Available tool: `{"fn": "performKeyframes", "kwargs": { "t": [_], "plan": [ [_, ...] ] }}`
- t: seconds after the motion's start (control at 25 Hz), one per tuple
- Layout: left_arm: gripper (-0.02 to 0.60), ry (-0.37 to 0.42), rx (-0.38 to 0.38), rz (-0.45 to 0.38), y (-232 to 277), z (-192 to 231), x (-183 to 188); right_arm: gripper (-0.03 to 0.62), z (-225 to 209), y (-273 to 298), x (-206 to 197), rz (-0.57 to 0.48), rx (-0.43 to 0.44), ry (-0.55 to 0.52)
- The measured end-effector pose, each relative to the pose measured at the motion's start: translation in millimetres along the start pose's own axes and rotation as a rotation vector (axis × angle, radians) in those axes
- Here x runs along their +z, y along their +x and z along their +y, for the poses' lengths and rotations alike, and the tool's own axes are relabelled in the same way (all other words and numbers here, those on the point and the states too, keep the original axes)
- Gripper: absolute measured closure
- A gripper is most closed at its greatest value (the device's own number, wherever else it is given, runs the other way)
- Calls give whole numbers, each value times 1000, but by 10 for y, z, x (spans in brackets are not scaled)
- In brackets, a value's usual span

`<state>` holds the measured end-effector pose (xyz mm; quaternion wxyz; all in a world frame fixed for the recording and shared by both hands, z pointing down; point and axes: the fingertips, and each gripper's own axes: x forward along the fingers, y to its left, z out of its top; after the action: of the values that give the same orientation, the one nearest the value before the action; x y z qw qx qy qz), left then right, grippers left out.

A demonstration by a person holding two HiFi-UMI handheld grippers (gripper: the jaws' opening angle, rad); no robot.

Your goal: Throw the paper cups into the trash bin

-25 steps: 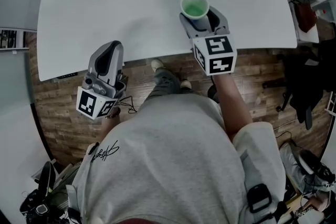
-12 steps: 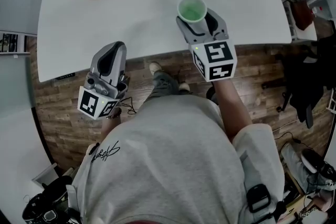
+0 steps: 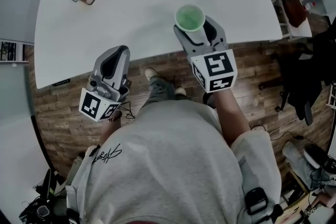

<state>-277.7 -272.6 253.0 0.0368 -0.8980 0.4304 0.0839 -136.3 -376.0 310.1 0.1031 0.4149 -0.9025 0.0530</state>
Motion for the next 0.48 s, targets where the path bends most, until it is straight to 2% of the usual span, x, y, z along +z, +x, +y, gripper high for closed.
{"fn": "performKeyframes", "kwargs": {
  "t": [0.48],
  "plan": [
    [574,0,-79,2,259,-384,-42,309,-201,-495,25,-42,-42,6]
  ]
}}
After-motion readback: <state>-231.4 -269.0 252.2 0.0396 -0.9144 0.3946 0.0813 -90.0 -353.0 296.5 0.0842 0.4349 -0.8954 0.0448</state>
